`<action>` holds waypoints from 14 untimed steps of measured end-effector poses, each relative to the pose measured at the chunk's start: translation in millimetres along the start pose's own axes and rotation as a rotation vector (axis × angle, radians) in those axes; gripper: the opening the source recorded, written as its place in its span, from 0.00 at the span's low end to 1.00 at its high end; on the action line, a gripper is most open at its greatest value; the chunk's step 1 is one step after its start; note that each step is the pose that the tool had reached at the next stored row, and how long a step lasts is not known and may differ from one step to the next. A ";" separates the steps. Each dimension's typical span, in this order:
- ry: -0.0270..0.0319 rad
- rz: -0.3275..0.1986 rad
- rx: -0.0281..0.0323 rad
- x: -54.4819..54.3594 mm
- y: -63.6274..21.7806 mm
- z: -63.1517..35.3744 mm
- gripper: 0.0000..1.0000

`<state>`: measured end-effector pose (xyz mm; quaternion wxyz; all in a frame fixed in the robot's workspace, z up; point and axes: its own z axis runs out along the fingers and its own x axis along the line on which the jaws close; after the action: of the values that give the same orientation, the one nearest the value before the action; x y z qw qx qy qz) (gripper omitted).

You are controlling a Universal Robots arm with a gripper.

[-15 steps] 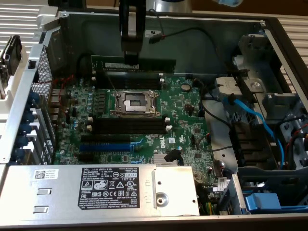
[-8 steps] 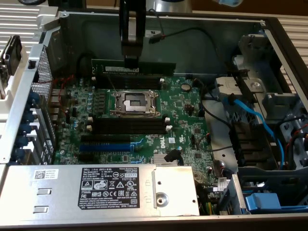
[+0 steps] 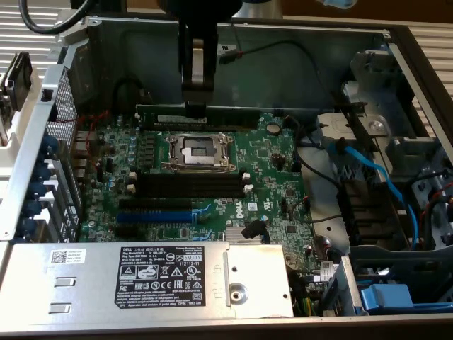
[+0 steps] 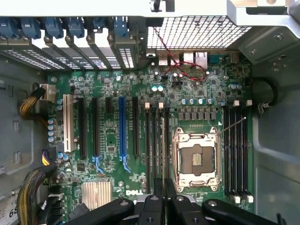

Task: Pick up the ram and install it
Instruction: 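Insert the ram into the slot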

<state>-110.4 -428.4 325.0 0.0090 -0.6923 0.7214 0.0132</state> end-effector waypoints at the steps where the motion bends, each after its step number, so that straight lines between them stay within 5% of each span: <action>1: 0.0000 0.000 -0.0005 0.0 -1.2 1.8 0.12; 14: 0.0000 -0.003 -0.0035 3.3 -0.3 20.4 0.12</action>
<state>-110.3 -431.1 304.5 0.0079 -0.6933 0.7204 0.0145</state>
